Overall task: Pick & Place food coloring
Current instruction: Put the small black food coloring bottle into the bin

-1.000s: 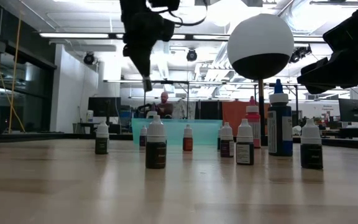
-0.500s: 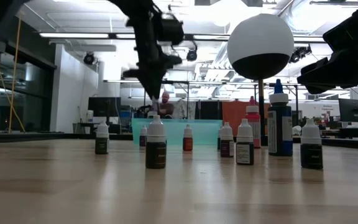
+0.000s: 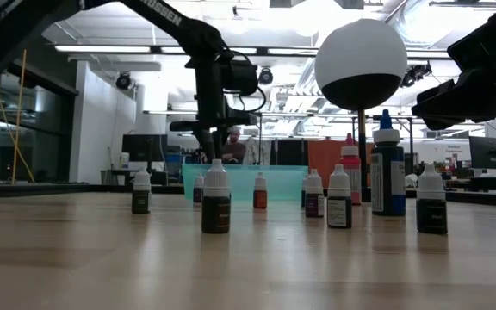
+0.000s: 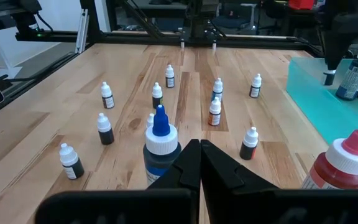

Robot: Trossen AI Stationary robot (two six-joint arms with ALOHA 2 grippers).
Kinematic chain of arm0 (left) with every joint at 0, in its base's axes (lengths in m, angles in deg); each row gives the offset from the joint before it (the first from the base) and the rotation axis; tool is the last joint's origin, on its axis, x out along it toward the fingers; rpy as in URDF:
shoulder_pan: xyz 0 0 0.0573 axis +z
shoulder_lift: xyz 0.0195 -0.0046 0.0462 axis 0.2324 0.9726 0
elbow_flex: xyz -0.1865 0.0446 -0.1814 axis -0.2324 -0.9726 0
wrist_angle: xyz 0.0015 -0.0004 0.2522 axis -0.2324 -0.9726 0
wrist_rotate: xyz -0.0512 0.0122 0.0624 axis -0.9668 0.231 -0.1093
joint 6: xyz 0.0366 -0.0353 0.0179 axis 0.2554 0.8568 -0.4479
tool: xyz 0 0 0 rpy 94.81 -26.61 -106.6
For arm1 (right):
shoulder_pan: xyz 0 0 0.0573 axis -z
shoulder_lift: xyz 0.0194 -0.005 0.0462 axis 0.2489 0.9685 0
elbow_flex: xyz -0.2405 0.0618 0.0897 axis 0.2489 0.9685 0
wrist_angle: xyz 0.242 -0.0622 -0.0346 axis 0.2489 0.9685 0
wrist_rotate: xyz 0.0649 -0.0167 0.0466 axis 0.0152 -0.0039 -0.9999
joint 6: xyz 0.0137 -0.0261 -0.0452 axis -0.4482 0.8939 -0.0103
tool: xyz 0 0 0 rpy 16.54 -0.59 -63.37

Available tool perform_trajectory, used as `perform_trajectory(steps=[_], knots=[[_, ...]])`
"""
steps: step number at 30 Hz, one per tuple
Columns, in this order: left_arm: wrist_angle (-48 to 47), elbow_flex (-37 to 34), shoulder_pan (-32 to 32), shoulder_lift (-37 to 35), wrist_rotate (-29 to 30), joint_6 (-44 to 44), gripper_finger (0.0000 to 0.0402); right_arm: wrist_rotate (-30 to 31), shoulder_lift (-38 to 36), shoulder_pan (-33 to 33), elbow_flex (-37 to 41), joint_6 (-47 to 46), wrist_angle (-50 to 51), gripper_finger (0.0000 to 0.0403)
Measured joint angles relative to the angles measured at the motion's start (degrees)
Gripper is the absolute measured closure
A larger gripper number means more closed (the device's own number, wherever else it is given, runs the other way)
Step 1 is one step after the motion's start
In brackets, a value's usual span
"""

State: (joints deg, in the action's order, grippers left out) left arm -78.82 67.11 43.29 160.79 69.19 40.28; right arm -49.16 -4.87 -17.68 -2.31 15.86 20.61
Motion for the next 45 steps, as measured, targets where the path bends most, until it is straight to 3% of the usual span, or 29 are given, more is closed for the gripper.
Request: perform_trajectory(steps=[19, 32, 45], knots=[[0.3, -0.3, 0.6, 3.5, 4.1, 2.6, 0.0364, 0.0, 0.0, 0.0, 0.0, 0.0, 0.0, 0.0402], [-0.3, -0.3, 1.3, 3.5, 6.6, -0.7, 0.0364, 0.0, 0.0, 0.0, 0.0, 0.0, 0.0, 0.0402], [0.0, -0.3, 1.3, 3.5, 6.6, -3.4, 0.0274, 0.0, 0.0, 0.0, 0.0, 0.0, 0.0, 0.0402]])
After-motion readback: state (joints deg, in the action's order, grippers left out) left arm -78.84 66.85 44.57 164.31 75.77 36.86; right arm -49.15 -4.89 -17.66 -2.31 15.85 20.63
